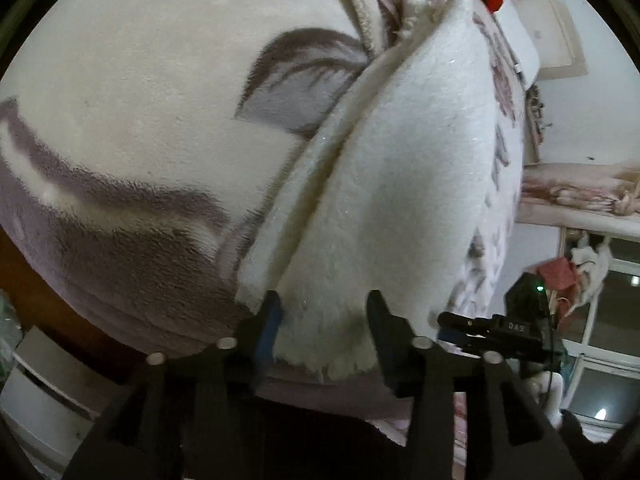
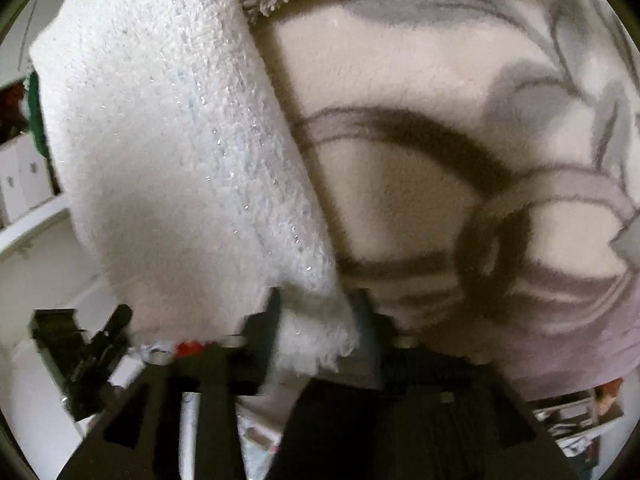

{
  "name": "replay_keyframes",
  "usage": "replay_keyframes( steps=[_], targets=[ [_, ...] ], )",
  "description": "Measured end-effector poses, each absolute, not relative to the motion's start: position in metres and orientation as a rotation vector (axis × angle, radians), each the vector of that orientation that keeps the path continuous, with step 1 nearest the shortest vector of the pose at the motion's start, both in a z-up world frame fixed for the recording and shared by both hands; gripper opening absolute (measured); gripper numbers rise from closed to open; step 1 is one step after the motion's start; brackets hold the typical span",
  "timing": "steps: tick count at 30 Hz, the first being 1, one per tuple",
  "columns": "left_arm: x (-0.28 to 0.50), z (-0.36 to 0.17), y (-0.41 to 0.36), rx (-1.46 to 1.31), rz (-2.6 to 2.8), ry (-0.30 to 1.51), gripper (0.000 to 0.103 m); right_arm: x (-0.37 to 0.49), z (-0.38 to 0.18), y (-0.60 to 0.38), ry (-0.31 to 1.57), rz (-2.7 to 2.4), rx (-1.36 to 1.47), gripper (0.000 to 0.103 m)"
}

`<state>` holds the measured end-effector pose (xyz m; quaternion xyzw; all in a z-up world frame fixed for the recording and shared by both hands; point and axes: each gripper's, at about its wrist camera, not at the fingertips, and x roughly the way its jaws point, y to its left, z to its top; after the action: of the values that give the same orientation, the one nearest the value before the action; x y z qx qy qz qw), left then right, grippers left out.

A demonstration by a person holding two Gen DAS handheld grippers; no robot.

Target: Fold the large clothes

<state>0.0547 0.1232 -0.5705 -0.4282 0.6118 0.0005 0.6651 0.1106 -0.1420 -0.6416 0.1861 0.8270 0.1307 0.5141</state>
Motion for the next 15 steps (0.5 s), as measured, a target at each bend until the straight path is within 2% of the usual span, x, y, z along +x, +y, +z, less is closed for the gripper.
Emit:
replay_keyframes(
  steps=[5,8,11,14,15],
  targets=[
    [0.052,-0.597,0.122,-0.954,0.056,1.467,0.046,0.108,-0.663,-0.134,2.015,0.335,0.519,0.055],
    [0.051,-0.59,0.128,-0.966,0.063,1.462,0.047,0.102,-0.674,-0.136,2.022,0.36,0.544,0.063],
    [0.049,-0.574,0.136,-0.979,0.049,1.427,0.048,0.101,-0.683,-0.132,2.013,0.391,0.571,0.064],
    [0.05,-0.572,0.146,-1.025,-0.014,1.357,0.066,0.101,-0.694,-0.13,2.006,0.421,0.633,0.068],
    [0.054,-0.58,0.147,-1.044,-0.037,1.342,0.067,0.101,-0.696,-0.131,2.003,0.429,0.647,0.069]
  ],
)
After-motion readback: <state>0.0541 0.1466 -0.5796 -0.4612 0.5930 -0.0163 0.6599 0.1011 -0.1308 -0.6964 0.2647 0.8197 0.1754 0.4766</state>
